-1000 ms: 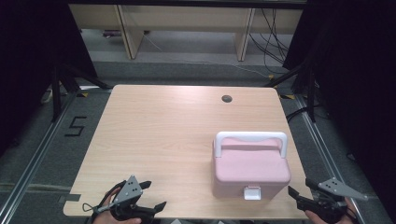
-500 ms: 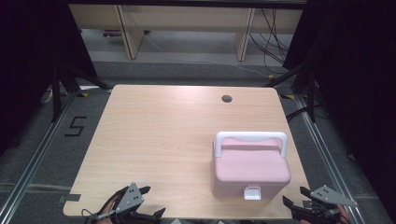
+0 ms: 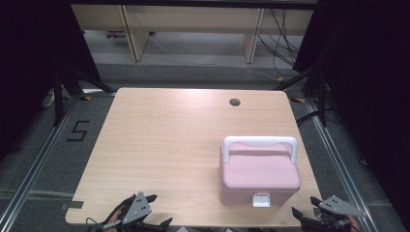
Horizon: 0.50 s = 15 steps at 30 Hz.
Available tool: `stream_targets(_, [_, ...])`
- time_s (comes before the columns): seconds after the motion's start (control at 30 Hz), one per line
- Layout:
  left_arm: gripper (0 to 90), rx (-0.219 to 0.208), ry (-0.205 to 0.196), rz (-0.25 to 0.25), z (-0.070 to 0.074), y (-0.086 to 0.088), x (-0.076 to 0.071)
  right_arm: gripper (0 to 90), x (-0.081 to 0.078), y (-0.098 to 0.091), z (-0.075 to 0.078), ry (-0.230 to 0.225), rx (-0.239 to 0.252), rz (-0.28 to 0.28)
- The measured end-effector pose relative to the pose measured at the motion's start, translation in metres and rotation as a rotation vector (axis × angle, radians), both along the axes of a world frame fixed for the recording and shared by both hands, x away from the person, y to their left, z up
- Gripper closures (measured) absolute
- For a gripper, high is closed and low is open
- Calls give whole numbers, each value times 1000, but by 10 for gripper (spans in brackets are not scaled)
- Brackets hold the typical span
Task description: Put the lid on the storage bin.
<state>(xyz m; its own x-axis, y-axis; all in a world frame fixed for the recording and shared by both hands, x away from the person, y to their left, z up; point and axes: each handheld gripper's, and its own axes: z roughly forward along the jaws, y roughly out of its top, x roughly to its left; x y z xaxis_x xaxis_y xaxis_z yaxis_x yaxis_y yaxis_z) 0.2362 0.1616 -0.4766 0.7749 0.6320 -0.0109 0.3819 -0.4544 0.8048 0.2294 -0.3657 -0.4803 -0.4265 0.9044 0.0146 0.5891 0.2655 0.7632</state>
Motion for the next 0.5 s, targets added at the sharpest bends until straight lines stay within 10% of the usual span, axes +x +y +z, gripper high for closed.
stream_targets(0.5, [155,-5,0,3,-3,-2,0,220,-2,4,-7,48,-1,2])
